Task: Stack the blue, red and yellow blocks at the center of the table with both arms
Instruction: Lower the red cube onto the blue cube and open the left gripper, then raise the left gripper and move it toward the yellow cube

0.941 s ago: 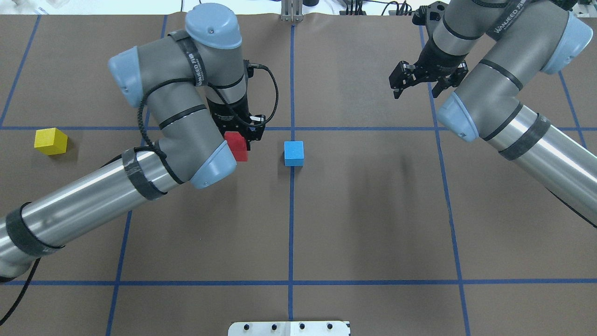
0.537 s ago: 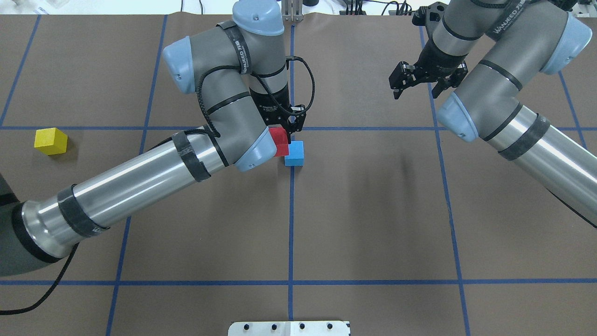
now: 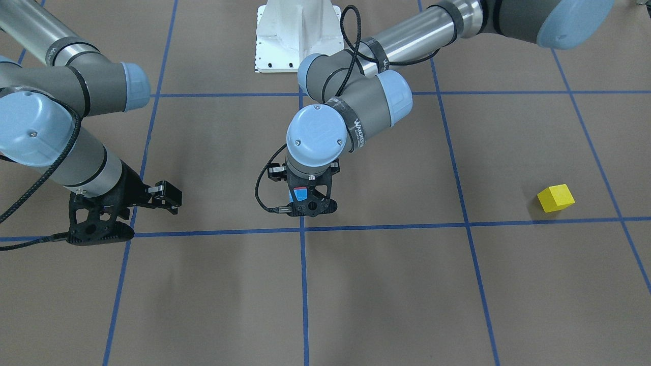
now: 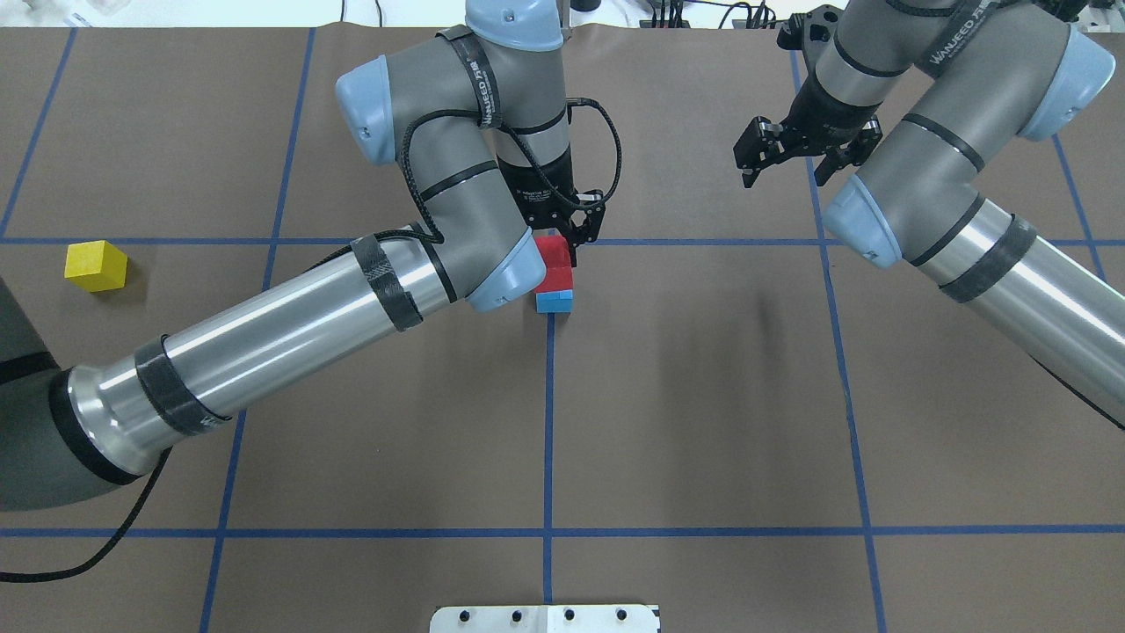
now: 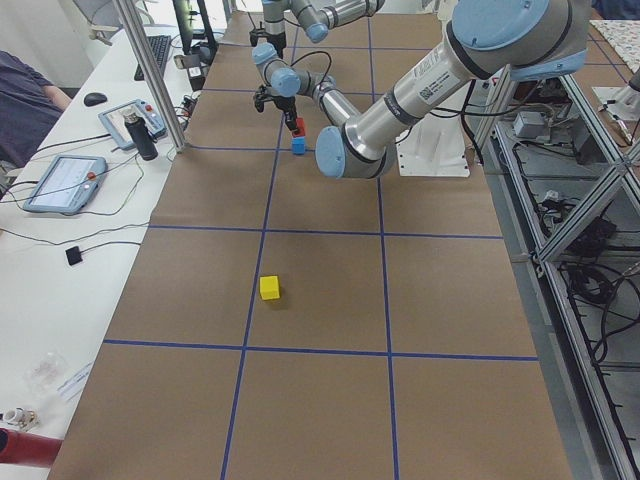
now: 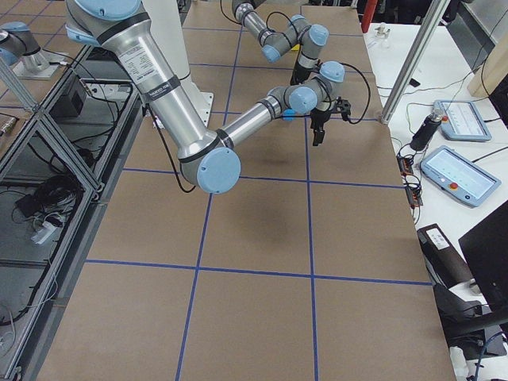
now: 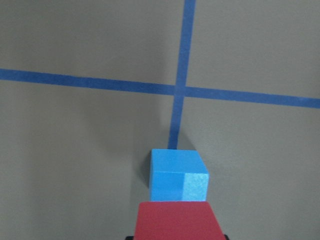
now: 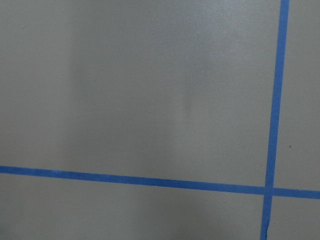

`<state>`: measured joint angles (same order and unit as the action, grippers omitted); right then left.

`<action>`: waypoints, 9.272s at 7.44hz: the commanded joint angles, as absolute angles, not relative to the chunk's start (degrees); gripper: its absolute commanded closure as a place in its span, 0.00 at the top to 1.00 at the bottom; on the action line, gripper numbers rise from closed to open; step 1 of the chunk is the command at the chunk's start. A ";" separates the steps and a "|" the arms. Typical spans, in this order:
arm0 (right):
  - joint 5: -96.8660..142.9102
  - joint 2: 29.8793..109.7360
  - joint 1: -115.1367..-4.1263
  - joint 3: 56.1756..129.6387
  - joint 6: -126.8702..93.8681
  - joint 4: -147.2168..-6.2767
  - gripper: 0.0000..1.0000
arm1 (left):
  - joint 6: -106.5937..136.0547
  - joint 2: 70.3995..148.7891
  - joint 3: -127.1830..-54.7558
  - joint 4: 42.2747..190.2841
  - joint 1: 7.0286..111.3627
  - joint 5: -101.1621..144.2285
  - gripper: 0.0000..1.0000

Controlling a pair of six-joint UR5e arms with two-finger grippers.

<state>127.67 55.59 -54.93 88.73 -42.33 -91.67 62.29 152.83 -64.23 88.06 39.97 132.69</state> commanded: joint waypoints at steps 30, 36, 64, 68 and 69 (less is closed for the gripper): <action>127.71 55.99 -55.11 87.89 -41.92 -91.67 0.99 | 60.56 152.84 -61.61 91.76 38.14 128.23 0.00; 127.71 55.99 -55.28 87.80 -41.84 -91.67 0.99 | 60.64 152.93 -61.70 91.76 38.23 128.23 0.11; 127.53 55.81 -55.02 87.63 -41.75 -91.50 0.99 | 36.25 107.59 -89.58 96.24 65.02 127.09 1.00; 127.27 56.25 -54.93 87.54 -42.18 -89.49 0.99 | 35.94 106.35 -77.53 109.58 65.66 127.09 1.00; 127.27 56.25 -54.84 87.45 -42.19 -89.30 0.99 | 35.86 106.17 -77.61 109.69 65.74 127.09 1.00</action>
